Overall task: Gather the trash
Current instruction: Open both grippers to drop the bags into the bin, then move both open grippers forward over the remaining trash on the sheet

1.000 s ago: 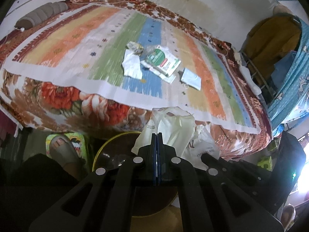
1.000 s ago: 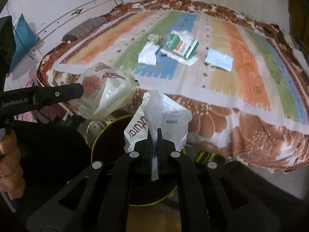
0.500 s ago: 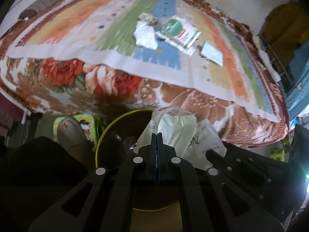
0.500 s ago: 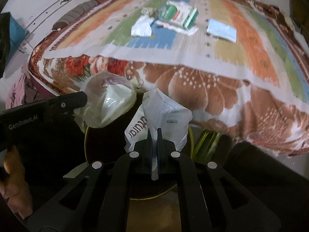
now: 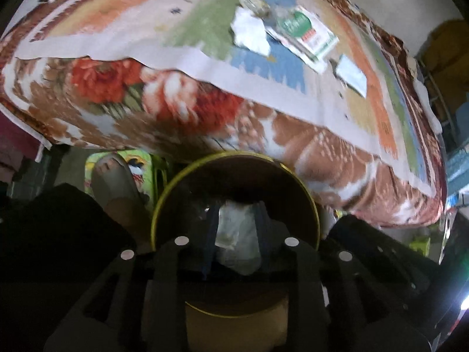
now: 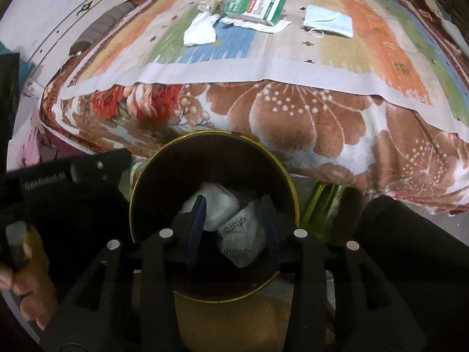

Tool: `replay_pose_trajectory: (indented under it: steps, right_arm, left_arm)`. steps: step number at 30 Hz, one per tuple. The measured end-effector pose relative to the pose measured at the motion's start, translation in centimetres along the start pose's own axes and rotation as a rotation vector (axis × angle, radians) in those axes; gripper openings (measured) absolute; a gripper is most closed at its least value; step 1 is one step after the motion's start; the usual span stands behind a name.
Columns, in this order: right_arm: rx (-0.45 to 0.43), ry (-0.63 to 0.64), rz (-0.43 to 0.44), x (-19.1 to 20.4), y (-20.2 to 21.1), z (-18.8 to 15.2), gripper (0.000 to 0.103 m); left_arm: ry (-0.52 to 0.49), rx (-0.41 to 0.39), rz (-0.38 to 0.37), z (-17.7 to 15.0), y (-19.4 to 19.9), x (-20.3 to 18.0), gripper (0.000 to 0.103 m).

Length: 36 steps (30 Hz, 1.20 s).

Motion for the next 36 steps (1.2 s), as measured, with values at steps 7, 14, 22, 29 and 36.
replay_pose_trajectory:
  steps: [7, 14, 22, 29, 36]
  right_arm:
    - [-0.035, 0.003, 0.018, 0.1, 1.2, 0.5, 0.047]
    - [-0.071, -0.007, 0.055, 0.0, 2.6, 1.2, 0.060]
    - [-0.149, 0.037, 0.033, 0.5, 4.4, 2.7, 0.076]
    - [-0.200, 0.105, 0.014, 1.3, 5.7, 4.1, 0.092]
    - [-0.241, 0.158, 0.007, 1.6, 7.0, 5.3, 0.094]
  left_arm:
    - [0.000, -0.025, 0.009, 0.4, 0.6, 0.1, 0.036]
    - [0.013, -0.078, 0.034, 1.1, 1.9, 0.6, 0.052]
    - [-0.052, -0.185, 0.111, 3.0, 4.3, 0.3, 0.074]
    - [-0.028, -0.275, 0.117, 4.7, 5.9, 0.6, 0.097]
    - [-0.041, -0.252, 0.082, 6.1, 5.9, 0.6, 0.097]
Point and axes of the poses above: each gripper's, at about its wrist camera, not at the fingertips, and y roughly against the way its jaws point, x to its left, z to its top, the point moved 2 cm from there along -y, roughly the way its jaws point, and after that the axes turned 7 degrees about -y, right-handed, at the moved point
